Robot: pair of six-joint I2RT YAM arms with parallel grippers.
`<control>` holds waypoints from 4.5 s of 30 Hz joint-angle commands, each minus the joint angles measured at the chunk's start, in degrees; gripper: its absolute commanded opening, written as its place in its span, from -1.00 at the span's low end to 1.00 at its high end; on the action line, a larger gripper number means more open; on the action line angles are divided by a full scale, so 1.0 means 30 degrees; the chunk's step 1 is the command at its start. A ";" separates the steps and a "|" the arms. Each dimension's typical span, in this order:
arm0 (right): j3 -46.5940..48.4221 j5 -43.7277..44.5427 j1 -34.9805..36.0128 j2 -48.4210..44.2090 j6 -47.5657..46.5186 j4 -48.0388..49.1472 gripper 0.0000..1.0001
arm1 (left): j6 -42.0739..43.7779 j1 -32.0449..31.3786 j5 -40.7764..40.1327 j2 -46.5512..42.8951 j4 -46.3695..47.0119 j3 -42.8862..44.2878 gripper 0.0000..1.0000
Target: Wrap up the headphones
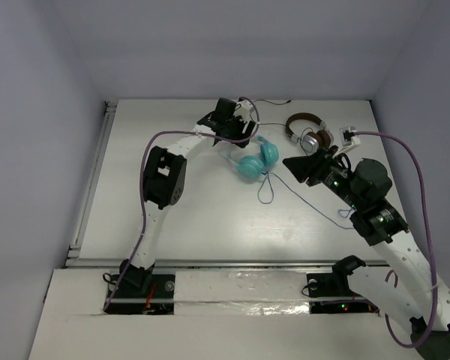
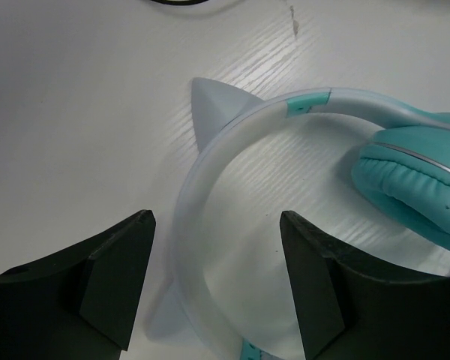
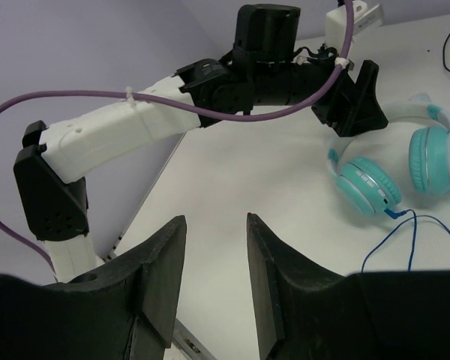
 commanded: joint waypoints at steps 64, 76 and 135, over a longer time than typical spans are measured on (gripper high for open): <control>0.0688 -0.2376 -0.0010 0.6241 -0.3851 0.4990 0.52 | -0.6358 0.4121 0.0099 -1.5679 -0.5348 -0.1342 -1.00; -0.0130 -0.2174 -0.0010 0.9612 -0.4734 0.7445 0.63 | -0.7152 0.4297 0.0984 -1.6266 -0.5668 0.0768 -1.00; -0.2830 0.1606 0.2681 0.9165 0.0277 0.2235 -1.00 | -1.3766 0.7109 -0.1067 -1.6559 0.4231 -1.1330 -1.00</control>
